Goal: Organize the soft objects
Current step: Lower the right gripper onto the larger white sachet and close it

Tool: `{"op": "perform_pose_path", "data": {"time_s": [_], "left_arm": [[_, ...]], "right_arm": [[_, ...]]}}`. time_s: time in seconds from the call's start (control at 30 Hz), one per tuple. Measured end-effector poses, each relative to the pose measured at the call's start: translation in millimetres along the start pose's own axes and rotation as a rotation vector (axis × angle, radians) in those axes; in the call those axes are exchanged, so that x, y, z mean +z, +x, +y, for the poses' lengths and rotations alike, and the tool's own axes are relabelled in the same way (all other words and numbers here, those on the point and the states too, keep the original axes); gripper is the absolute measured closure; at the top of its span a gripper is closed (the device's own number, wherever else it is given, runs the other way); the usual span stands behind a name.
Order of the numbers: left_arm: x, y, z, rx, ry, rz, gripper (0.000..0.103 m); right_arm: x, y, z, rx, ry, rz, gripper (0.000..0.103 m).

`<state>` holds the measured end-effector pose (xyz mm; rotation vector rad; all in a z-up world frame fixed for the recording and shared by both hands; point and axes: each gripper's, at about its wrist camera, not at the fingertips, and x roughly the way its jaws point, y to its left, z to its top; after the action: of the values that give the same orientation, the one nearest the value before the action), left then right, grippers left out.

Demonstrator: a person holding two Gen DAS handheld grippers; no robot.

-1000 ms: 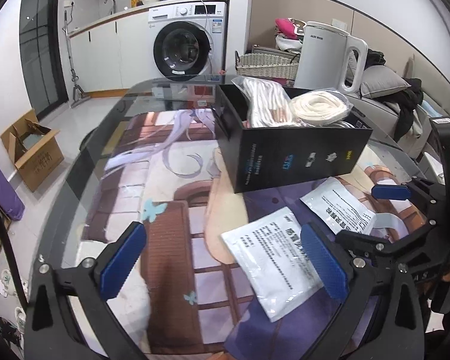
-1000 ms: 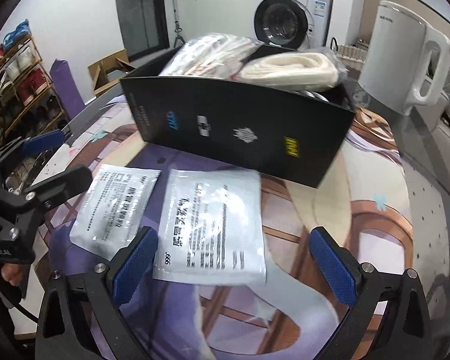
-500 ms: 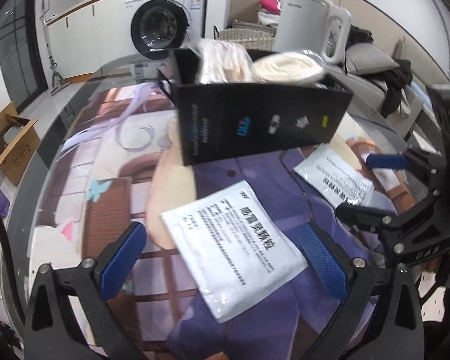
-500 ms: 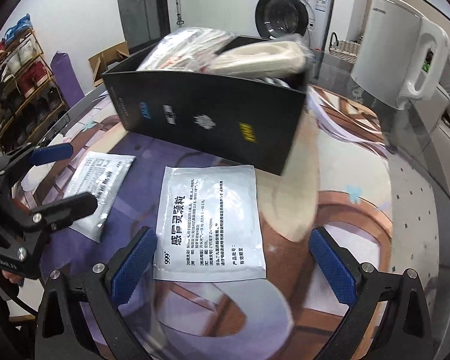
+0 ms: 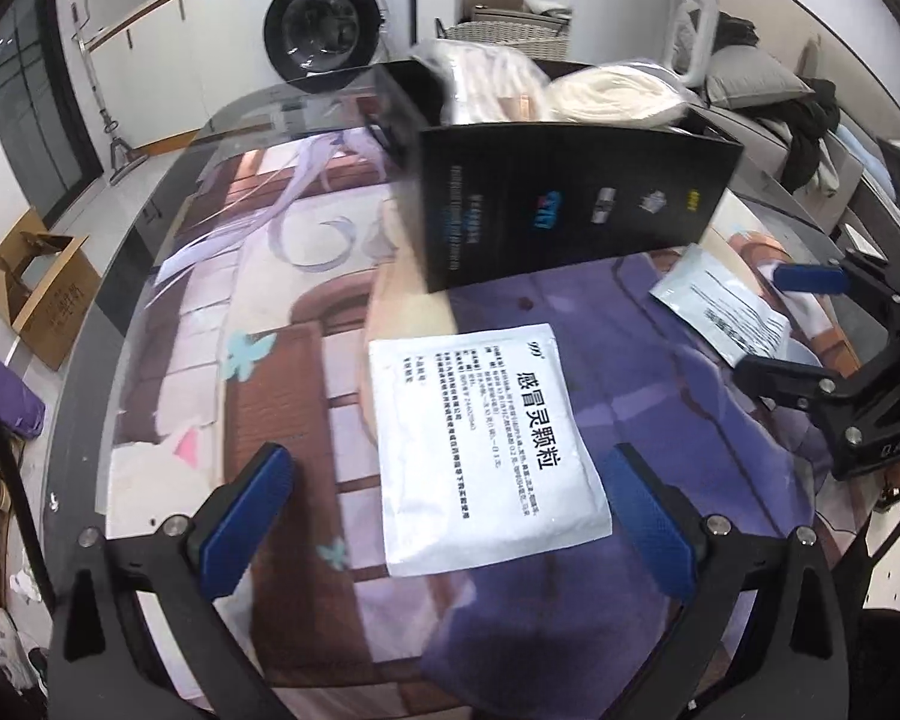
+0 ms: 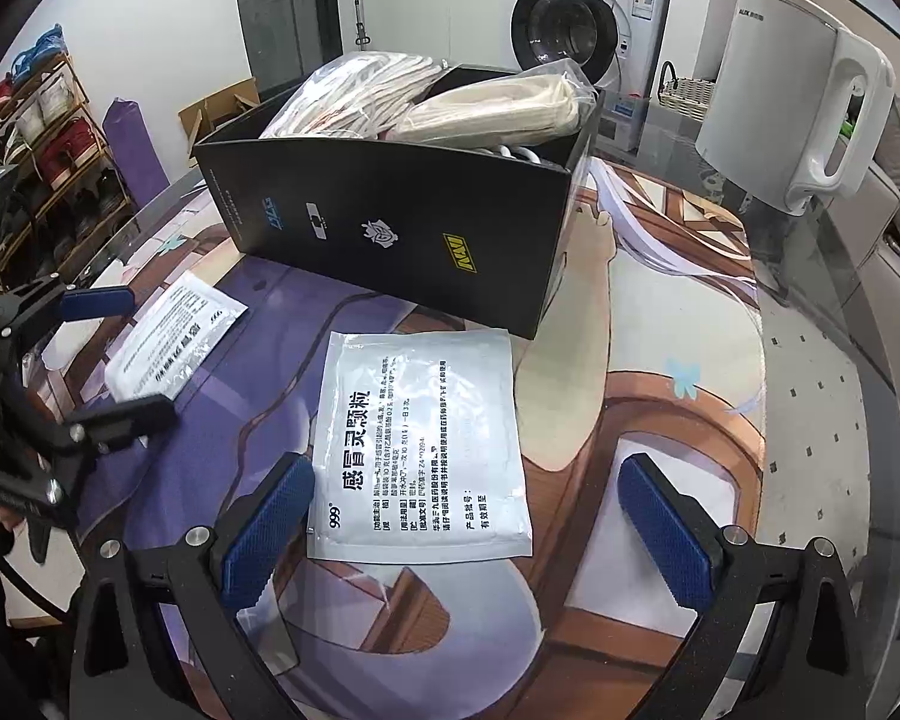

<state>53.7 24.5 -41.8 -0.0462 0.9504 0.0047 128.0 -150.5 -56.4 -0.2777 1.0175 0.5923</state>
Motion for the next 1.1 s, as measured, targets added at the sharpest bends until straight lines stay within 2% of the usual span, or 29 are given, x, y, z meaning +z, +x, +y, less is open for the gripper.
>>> {"op": "perform_pose_path", "data": {"time_s": [0.53,0.63,0.73,0.8,0.93,1.0,1.1], "left_arm": [[0,2,2,0.016,-0.015,-0.054,0.0],[0,3,1,0.016,-0.014,-0.055,0.0],[0,3,1,0.016,-0.014,-0.056,0.0],[1,3,1,0.017,-0.013,-0.057,0.0],[0,3,1,0.016,-0.013,-0.057,0.0],[0,3,1,0.016,-0.013,-0.056,0.0],[0,3,1,0.016,-0.014,-0.057,0.0]], "right_arm": [[1,2,10,-0.009,0.022,-0.05,0.001],[0,0,12,0.0,0.019,-0.054,0.004],[0,-2,16,0.011,0.007,-0.058,0.012],[1,-4,18,0.018,0.002,-0.063,0.023],[0,-7,21,0.025,-0.014,-0.072,0.034],[0,-9,21,0.033,-0.013,-0.079,0.047],[-1,-12,19,0.049,-0.015,-0.086,0.054]]}}
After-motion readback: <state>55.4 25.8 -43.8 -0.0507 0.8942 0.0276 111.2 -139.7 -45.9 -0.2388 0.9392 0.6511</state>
